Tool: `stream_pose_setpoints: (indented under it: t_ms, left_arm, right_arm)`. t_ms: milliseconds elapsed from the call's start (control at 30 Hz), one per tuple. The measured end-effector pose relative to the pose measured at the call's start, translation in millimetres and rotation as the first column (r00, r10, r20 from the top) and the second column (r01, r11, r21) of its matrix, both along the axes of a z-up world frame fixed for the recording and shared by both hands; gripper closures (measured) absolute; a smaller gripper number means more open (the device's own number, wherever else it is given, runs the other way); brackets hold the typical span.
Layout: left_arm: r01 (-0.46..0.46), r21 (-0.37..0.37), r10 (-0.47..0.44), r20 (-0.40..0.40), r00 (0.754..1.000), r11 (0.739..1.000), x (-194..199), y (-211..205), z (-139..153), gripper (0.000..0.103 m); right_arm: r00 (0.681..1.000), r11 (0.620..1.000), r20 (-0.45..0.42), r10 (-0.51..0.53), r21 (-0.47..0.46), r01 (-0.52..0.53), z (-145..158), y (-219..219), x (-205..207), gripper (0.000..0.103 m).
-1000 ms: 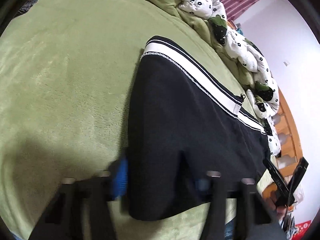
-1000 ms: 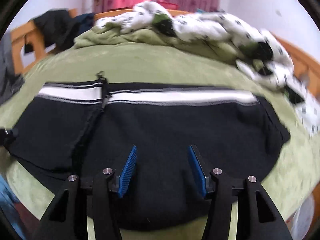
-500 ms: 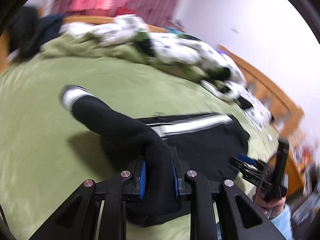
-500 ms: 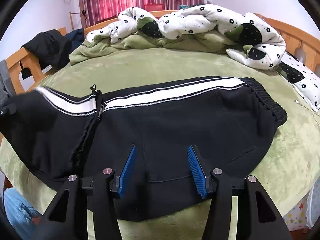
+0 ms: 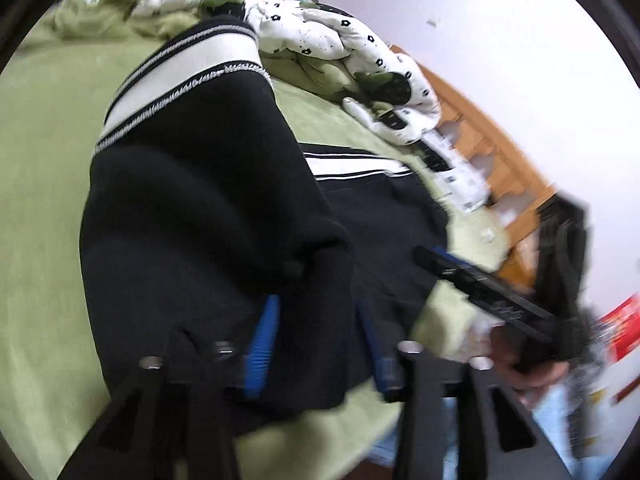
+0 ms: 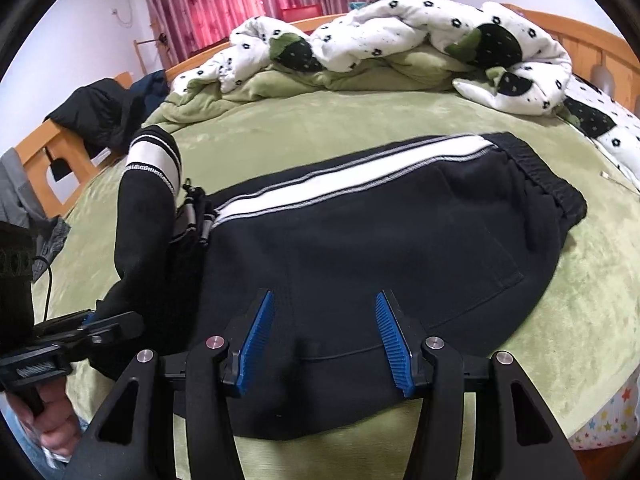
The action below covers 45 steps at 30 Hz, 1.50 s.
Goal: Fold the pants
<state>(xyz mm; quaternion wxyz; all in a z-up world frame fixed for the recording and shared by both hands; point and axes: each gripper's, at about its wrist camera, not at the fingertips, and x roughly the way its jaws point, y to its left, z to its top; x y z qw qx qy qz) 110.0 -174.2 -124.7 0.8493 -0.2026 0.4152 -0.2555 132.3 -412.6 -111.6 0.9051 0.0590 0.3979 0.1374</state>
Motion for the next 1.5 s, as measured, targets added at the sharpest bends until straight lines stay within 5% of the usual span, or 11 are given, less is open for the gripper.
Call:
stream_pose_setpoints:
  t_ms: [167, 333, 533, 567, 600, 667, 733, 900, 1033, 1367, 1500]
  left_arm:
    - [-0.071, -0.004, 0.071, 0.052, 0.996, 0.997, -32, 39, 16, 0.027]
    - [-0.207, 0.105, 0.206, 0.019, 0.978, 0.973, -46, 79, 3, 0.025]
    - [-0.269, 0.073, 0.274, -0.068, 0.959, 0.96, -47, 112, -13, 0.025]
    - [-0.278, 0.085, 0.284, -0.071, 0.956, 0.957, -47, 114, -14, 0.025]
    - [-0.284, 0.094, 0.291, -0.073, 0.954, 0.954, -45, 113, -14, 0.025]
    - [-0.288, 0.103, 0.296, -0.078, 0.952, 0.952, -42, 112, -15, 0.025]
    - [-0.286, 0.11, 0.296, -0.085, 0.952, 0.952, -39, 108, -16, 0.025]
    - [-0.252, 0.136, 0.263, -0.069, 0.962, 0.958, -35, 91, -12, 0.025]
    - [-0.227, 0.144, 0.238, -0.062, 0.969, 0.963, -24, 72, -12, 0.025]
    - [-0.136, 0.082, 0.144, -0.098, 0.985, 0.987, 5, 20, -26, 0.025]
    - [-0.081, 0.071, 0.087, -0.085, 0.993, 0.994, 11, 0, -25, 0.025]
  right_arm:
    - [0.998, 0.983, -0.009, 0.058, 0.172, -0.056, 9, 8, 0, 0.048]
    - [0.989, 0.932, -0.011, 0.148, 0.337, -0.136, 14, 35, 6, 0.039]
    - [0.973, 0.962, -0.107, 0.205, 0.203, -0.181, -10, 96, 32, 0.031]
    - [0.964, 0.956, -0.131, 0.232, 0.213, -0.201, -16, 104, 37, 0.04]
    - [0.955, 0.948, -0.142, 0.26, 0.225, -0.224, -19, 111, 39, 0.064]
    - [0.951, 0.944, -0.107, 0.29, 0.194, -0.266, -14, 119, 37, 0.087]
    - [0.946, 0.934, -0.015, 0.323, 0.164, -0.317, 6, 116, 30, 0.09]
    - [0.953, 0.945, 0.106, 0.283, 0.14, -0.296, 52, 66, 33, 0.091]
    - [0.965, 0.974, 0.145, 0.22, 0.026, -0.226, 66, 16, 55, 0.091]
    - [0.995, 0.996, 0.099, 0.001, -0.091, 0.008, 43, -129, 96, 0.093]
    - [0.994, 0.99, 0.051, -0.1, -0.097, 0.105, 6, -177, 96, 0.093]
